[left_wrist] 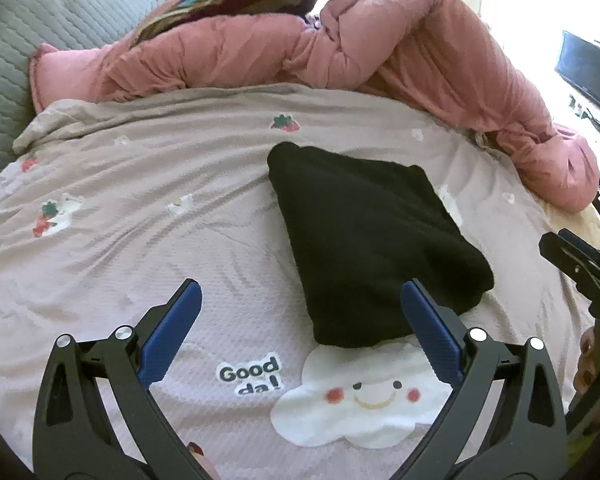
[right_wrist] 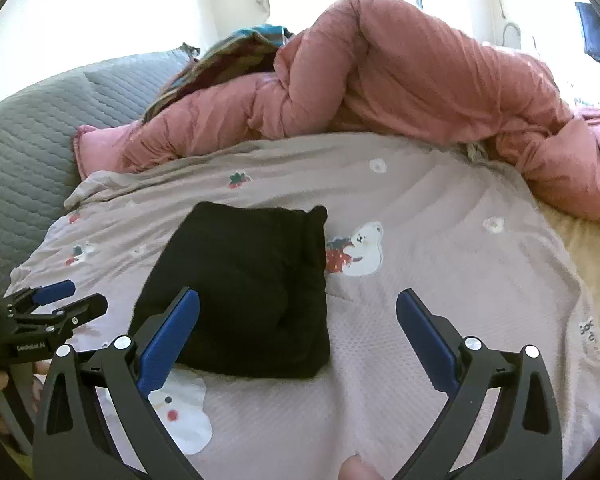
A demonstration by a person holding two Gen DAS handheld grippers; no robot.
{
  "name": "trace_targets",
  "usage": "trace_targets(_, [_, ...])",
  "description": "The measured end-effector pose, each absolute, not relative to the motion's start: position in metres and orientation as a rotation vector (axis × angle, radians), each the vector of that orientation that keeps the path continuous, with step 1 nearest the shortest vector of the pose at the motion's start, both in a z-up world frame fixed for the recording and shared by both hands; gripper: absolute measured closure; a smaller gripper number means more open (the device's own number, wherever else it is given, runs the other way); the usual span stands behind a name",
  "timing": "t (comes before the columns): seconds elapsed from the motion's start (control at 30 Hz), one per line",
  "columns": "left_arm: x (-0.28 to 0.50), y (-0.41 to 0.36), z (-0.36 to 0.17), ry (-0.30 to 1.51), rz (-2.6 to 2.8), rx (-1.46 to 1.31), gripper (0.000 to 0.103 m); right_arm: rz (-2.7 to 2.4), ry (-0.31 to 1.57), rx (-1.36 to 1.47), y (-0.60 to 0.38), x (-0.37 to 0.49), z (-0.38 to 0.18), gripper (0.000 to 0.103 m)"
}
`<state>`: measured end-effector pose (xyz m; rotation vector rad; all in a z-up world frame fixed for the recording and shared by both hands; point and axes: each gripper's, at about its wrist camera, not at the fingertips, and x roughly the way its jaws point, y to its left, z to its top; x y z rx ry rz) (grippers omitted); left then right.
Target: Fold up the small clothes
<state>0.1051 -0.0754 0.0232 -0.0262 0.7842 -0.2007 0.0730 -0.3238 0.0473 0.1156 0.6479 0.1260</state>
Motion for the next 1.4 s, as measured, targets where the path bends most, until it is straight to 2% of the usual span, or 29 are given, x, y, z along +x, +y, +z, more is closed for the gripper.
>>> trace_targets(0.33, [0.066, -0.068, 0.040, 0.707, -0.197, -0.014, 0.010, 0.094, 0.549, 0.063, -0.319, 0.030, 0.069, 0.005])
trace_targets(0.67, [0.034, -0.061, 0.035, 0.699, -0.196, -0.008, 0.010, 0.073, 0.532, 0.041, -0.314, 0.000, 0.069, 0.005])
trace_targets(1.4, [0.007, -0.036, 0.002, 0.773, -0.162, -0.026, 0.010, 0.114, 0.664, 0.035, -0.291, -0.027, 0.025, 0.005])
